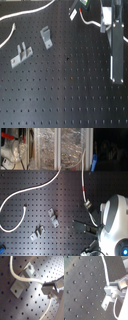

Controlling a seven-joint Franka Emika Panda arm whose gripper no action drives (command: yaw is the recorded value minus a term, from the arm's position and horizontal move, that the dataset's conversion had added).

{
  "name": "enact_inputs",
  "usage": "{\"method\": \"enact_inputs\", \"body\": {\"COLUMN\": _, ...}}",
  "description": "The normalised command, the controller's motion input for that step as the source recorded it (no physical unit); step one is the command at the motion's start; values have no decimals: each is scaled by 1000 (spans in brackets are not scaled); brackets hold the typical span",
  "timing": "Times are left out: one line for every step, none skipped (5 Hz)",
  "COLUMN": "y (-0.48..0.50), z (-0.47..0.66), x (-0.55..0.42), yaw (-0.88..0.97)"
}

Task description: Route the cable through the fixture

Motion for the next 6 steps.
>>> {"method": "enact_inputs", "body": {"y": 41, "z": 112, "x": 1, "yaw": 43}}
{"method": "enact_inputs", "body": {"y": 22, "z": 244, "x": -220, "yaw": 489}}
{"method": "enact_inputs", "body": {"y": 50, "z": 140, "x": -241, "yaw": 683}}
{"method": "enact_inputs", "body": {"y": 15, "z": 0, "x": -33, "yaw": 137}}
{"method": "enact_inputs", "body": {"y": 16, "z": 1, "x": 6, "yaw": 0}}
{"method": "enact_inputs", "body": {"y": 3, "z": 310, "x": 2, "yaw": -300}}
